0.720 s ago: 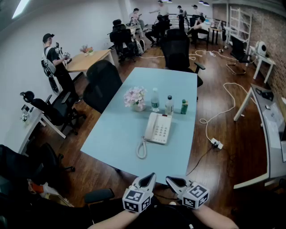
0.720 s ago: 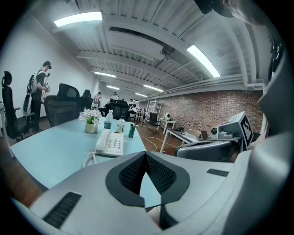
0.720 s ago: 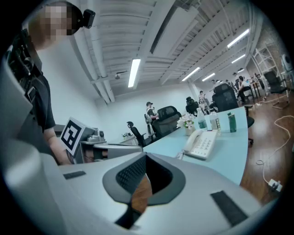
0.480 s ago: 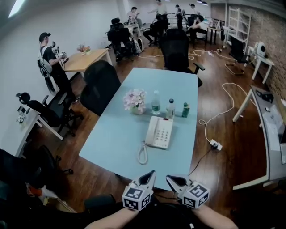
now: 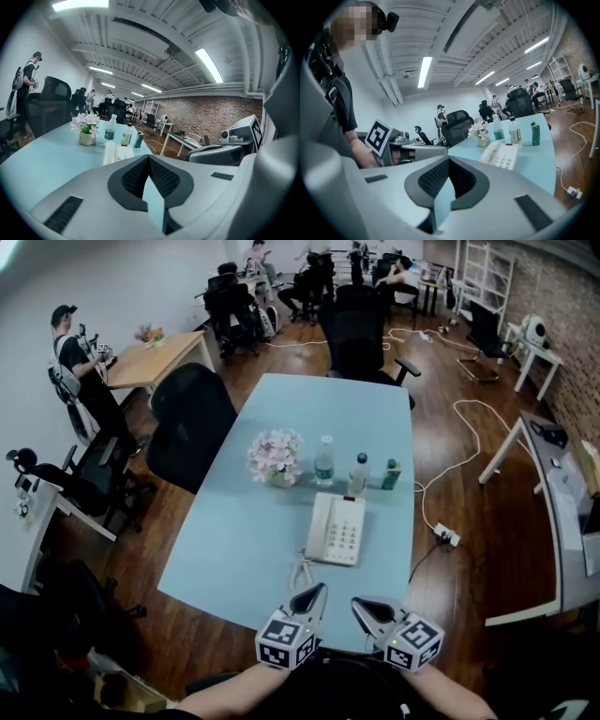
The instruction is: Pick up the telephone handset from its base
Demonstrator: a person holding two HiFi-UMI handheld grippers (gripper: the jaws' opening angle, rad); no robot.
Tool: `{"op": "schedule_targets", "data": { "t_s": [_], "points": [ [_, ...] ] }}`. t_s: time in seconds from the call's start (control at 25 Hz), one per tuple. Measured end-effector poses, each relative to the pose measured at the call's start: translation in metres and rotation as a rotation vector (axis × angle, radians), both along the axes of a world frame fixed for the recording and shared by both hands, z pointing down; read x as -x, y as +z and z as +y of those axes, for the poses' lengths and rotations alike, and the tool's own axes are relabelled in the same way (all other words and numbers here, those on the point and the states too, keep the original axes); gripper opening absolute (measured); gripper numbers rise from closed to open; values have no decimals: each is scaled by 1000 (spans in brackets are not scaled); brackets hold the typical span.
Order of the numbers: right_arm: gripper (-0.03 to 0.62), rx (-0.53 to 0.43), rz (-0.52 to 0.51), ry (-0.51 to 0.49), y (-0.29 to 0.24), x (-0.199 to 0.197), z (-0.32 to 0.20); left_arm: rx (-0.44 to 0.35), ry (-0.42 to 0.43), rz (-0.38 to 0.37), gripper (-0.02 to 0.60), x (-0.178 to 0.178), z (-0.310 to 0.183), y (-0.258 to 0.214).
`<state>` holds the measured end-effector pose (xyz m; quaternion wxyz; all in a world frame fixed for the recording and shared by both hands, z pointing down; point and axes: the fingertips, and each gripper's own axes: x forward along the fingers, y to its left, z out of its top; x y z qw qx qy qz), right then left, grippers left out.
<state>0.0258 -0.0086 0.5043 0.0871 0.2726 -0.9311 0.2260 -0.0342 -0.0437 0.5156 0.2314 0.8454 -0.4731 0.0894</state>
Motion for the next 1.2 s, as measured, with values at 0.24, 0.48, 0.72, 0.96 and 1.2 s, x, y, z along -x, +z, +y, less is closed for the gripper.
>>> {"op": "schedule_targets", "data": {
  "t_s": [0.24,0.48,0.72,0.96,1.2],
  "points": [
    [15,-1,-5,104,-3,14,-31,17,58,-13,0,23,-40,9],
    [15,3,14,166,1,21,-44,21,78,-21,0,41,-74,16],
    [15,23,7,176,6,17,-58,45,58,-42,0,44,-99,27],
    [15,43,-13,118,6,17,-71,57,-33,-61,0,48,-133,38],
    [15,43,-25,68,5,23,-92,95,-92,-160,16,49,-181,71]
  ]
}}
